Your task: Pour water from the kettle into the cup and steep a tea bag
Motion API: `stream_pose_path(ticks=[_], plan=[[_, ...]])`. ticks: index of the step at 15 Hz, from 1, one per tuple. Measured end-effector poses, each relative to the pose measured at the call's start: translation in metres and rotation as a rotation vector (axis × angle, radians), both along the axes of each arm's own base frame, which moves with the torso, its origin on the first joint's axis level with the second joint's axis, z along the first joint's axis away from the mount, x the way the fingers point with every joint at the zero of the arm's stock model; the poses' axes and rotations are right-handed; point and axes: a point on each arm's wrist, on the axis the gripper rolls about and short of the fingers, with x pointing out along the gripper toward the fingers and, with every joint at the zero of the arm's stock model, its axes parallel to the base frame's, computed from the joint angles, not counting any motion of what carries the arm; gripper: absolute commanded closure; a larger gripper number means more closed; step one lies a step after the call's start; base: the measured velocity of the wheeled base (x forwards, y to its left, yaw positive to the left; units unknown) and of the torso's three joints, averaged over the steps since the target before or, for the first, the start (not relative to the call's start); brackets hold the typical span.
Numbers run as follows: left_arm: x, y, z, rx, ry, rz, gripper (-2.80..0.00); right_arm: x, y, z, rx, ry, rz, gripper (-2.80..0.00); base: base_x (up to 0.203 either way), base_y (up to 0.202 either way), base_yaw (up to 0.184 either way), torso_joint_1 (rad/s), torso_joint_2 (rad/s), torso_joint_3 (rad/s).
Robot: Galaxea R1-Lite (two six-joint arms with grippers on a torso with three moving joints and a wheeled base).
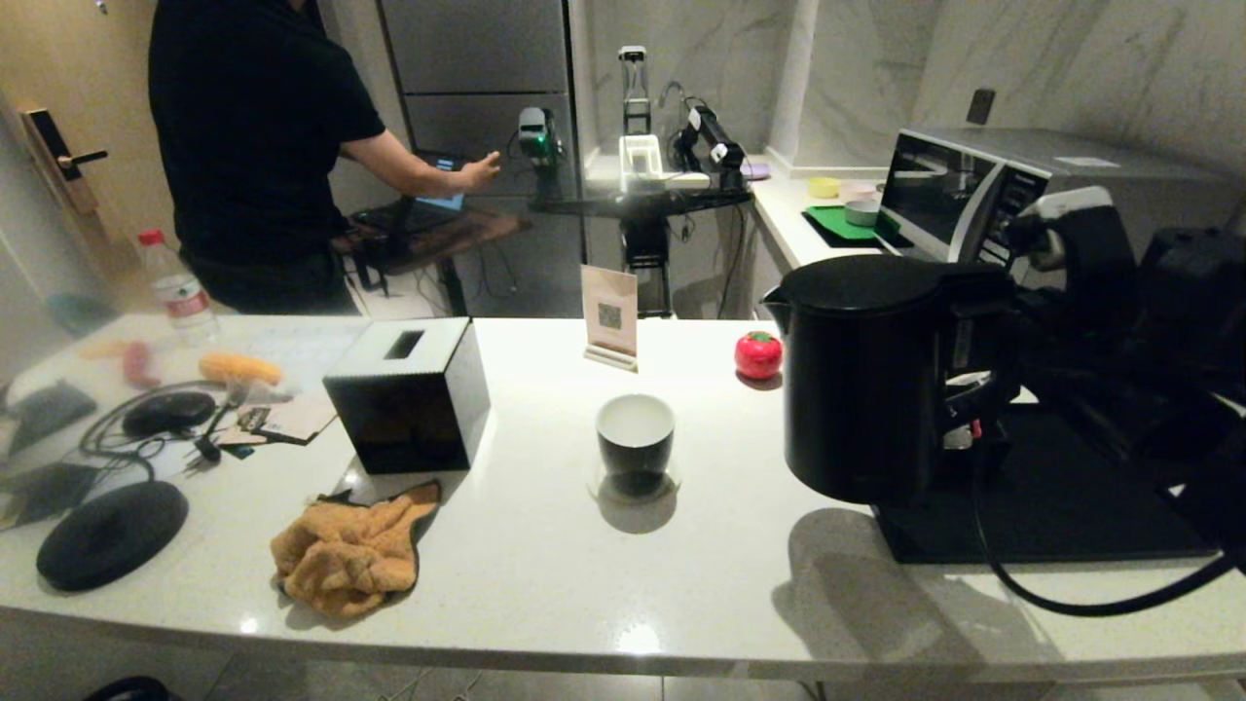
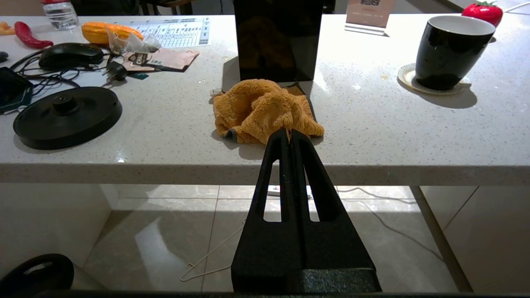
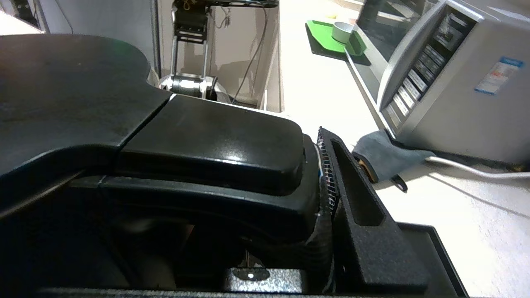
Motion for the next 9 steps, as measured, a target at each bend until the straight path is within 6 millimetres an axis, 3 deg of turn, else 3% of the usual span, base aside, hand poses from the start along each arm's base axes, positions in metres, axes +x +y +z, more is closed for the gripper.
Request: stream_pose_path(ticks=[9], plan=[[0.0,0.0,0.0,0.0,0.0,0.0,0.0,0.025,0.031,-0.01,-0.103,0.023,0.061,0.0,0.0,0.0,0.0,0.0,0.0,0.0]])
